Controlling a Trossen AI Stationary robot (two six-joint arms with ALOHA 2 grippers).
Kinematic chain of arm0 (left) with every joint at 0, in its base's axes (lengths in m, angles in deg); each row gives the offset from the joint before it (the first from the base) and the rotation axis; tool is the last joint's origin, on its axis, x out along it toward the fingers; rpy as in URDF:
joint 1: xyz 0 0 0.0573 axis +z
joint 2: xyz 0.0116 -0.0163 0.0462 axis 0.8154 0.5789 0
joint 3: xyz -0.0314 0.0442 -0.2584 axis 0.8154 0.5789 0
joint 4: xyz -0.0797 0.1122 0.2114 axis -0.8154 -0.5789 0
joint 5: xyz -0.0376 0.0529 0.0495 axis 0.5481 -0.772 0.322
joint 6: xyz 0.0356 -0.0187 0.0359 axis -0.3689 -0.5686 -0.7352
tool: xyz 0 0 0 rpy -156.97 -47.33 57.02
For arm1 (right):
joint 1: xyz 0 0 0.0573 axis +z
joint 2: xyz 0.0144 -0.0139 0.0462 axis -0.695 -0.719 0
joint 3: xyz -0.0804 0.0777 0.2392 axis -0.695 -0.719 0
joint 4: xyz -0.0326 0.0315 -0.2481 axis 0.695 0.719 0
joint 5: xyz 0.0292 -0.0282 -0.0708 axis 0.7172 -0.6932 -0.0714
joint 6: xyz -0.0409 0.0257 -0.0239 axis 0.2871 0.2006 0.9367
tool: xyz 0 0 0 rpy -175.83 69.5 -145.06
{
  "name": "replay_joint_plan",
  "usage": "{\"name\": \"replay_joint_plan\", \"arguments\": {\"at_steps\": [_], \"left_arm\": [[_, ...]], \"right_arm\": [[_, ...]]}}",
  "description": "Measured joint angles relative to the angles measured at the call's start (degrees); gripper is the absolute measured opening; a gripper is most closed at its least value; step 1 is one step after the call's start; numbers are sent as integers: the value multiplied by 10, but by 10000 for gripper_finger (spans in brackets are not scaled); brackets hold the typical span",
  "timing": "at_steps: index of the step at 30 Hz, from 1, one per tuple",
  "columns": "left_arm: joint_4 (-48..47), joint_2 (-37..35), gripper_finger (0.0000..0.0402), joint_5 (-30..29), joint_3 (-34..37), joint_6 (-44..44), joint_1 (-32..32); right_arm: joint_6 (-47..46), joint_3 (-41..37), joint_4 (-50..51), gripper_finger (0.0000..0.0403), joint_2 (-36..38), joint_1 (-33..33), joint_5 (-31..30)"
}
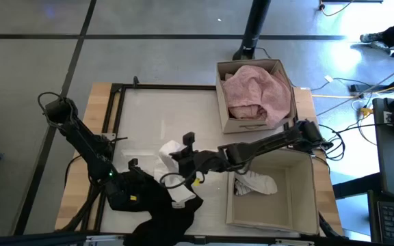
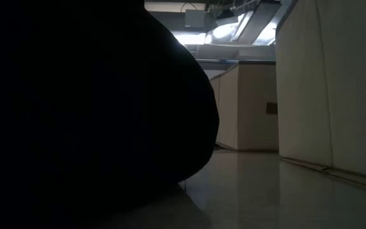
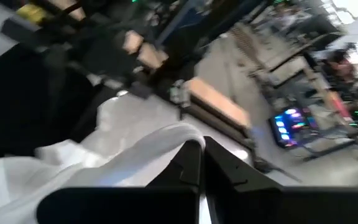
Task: Sort clothes
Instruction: Put the white sock into the bottom laundry organizer
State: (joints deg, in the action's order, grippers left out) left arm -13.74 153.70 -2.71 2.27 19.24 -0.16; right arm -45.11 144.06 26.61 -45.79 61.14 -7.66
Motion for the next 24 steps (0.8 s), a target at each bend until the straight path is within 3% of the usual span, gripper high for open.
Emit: {"name": "replay_joint_plan", "arguments": {"at_steps": [7,18,24], "left_arm": [[-1,0,146,0,0,0,0],[-1,0,146,0,0,2,0],[-1,0,146,0,0,2,0]], "right_arm": [[0,0,40,4,78,24,-22],[-6,0,172,17,225,104,-135],[-88,0,283,18,294,169,-185]]}}
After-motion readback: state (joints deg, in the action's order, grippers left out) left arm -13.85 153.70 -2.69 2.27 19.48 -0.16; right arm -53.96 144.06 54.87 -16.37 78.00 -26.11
